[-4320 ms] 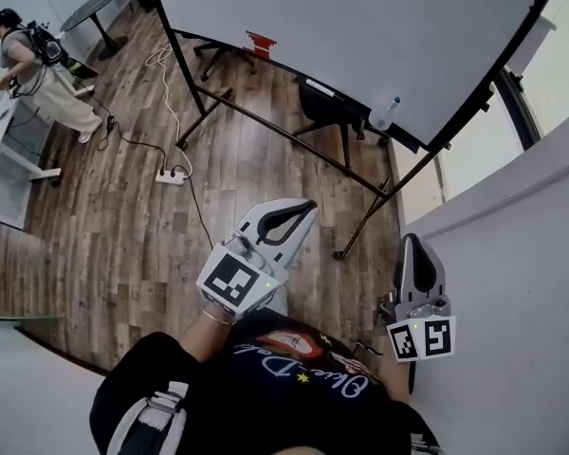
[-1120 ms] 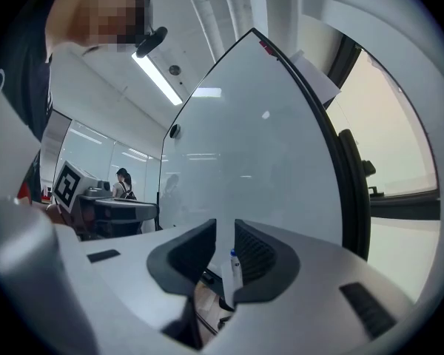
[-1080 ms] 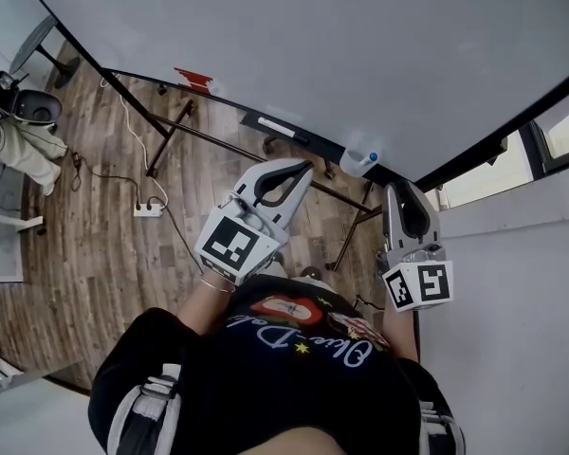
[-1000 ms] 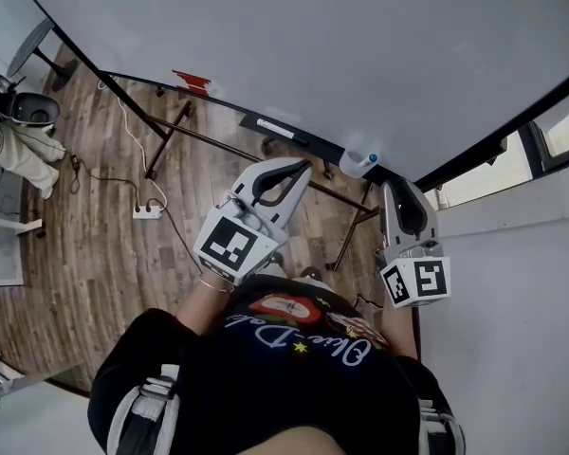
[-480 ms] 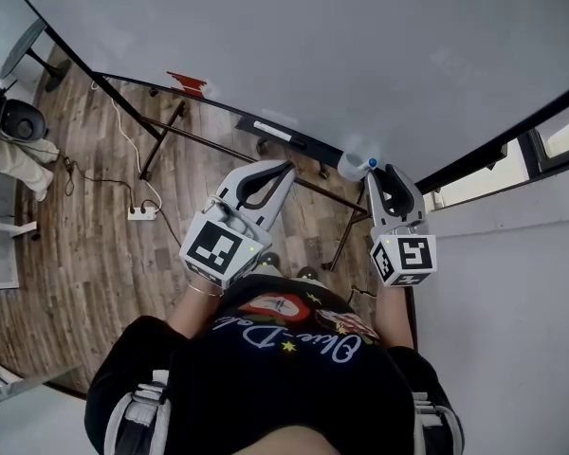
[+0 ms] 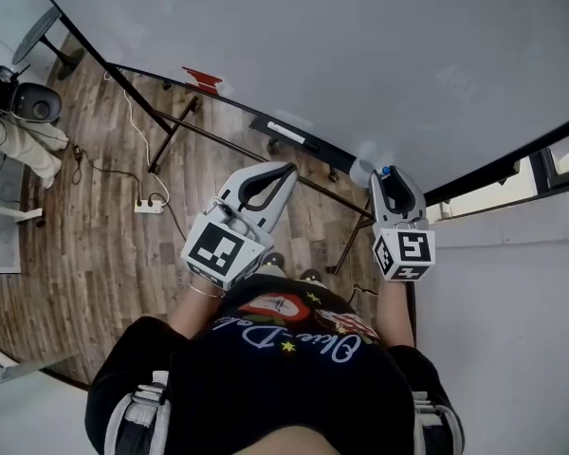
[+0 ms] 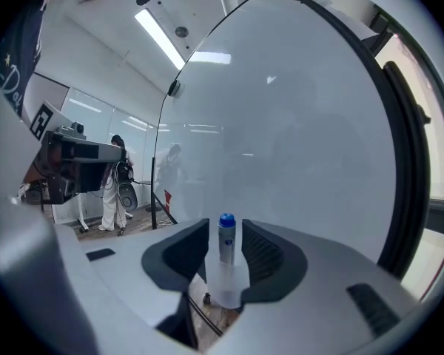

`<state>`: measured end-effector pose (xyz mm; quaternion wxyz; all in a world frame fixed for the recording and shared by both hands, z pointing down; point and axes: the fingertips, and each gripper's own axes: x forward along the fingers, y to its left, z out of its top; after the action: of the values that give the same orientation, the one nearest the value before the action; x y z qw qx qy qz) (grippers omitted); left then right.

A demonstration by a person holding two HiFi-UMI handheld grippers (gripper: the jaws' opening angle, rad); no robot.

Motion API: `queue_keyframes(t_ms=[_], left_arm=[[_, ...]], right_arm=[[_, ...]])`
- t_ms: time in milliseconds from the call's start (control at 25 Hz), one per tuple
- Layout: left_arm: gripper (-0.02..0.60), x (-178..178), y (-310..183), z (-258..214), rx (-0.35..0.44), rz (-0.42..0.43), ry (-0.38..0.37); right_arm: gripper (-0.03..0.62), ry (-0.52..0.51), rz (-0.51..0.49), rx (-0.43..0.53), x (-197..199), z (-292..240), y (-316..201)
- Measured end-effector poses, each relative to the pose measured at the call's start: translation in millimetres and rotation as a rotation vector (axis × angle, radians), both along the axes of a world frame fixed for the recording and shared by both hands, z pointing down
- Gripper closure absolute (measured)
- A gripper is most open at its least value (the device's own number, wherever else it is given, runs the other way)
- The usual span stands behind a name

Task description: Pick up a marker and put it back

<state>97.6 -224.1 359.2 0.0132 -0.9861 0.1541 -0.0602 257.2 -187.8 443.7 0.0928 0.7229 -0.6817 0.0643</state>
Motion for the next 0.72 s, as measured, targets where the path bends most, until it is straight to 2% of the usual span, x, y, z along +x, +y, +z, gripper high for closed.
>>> queue_keyframes(t_ms=[280, 400, 720], left_arm=[[0.578, -8.3, -4.5, -0.6, 0.005, -0.027, 0.000], [0.578, -10.5, -6.2, -1.2, 0.005, -0.031, 0.000], [0.578, -11.6, -6.9, -1.0, 0.001, -0.028, 0.010]], right_arm=[[0.474, 0.006, 0.014, -0.021, 3.8, 7.6, -4.2], [0.521, 0.013, 0.016, -0.029, 4.2, 8.5, -5.1], [0.525, 0.056, 0.013, -0.033, 3.2, 4.9, -3.5]])
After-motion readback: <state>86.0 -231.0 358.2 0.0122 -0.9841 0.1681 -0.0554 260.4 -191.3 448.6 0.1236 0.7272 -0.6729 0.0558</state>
